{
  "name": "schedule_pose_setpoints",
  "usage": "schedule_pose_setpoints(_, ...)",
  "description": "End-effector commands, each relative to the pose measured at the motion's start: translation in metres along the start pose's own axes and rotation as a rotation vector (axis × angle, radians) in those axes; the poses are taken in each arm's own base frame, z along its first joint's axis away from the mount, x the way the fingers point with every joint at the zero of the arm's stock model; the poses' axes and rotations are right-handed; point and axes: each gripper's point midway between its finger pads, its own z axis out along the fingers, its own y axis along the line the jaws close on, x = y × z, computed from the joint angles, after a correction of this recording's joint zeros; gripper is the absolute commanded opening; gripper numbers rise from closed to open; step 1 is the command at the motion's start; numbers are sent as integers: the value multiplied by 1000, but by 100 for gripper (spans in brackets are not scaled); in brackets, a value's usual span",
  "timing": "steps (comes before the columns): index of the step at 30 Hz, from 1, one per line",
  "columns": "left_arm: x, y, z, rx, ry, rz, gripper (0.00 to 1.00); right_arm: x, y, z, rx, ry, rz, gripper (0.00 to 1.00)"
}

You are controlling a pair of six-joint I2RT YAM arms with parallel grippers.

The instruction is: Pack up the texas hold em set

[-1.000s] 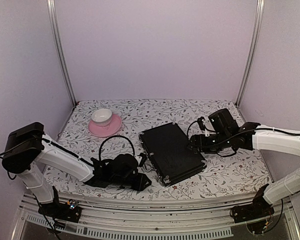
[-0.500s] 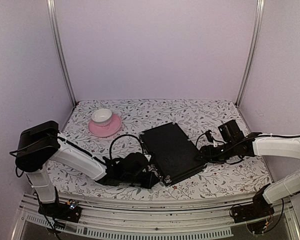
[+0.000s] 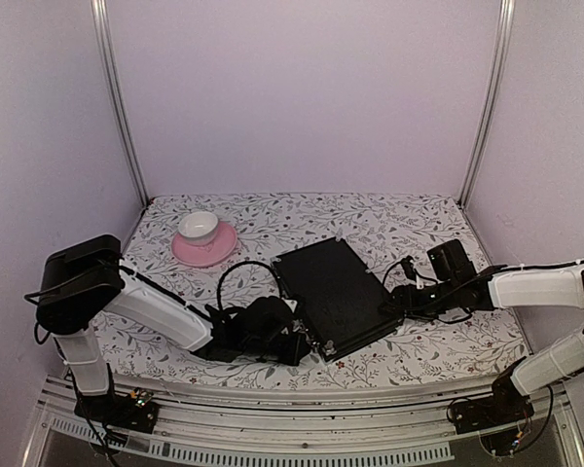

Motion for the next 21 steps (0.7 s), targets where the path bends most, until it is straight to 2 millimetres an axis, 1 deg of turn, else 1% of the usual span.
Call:
schedule_pose_setpoints(1, 38, 34, 26, -99, 95, 26, 4, 26, 28, 5, -167, 102, 13, 69)
schedule_pose_setpoints(4, 32, 29, 26, -78, 67, 26, 3, 27, 30, 4, -184, 98, 18, 69)
schedule_pose_setpoints(6, 24, 29, 18, -89, 32, 27, 2, 23, 31, 1, -176, 81, 16, 69)
schedule_pose_setpoints(7, 16, 28, 10, -91, 2, 24, 2, 20, 31, -2, -163, 69, 14, 69)
schedule_pose_setpoints(9, 5, 33, -8, -118, -57, 17, 3, 13, 29, -9, -124, 44, 10, 72)
schedule_pose_setpoints(11, -8, 35, -32, -124, -124, 12, 6, 3, 28, -20, -78, 2, -5, 75)
schedule_pose_setpoints(14, -27, 36, -68, -139, -192, 42, 15, -15, 23, -39, 20, -68, -29, 80)
schedule_pose_setpoints(16, -46, 32, -93, -143, -235, 68, 23, -27, 21, -52, 79, -108, -42, 82)
schedule_pose_setpoints(17, -53, 32, -102, -148, -240, 88, 28, -36, 23, -60, 100, -134, -54, 83)
schedule_pose_setpoints(18, -62, 29, -110, -141, -253, 106, 33, -39, 22, -65, 124, -144, -60, 85)
schedule_pose_setpoints(21, -94, 25, -126, -95, -265, 139, 51, -67, 35, -83, 149, -210, -112, 90)
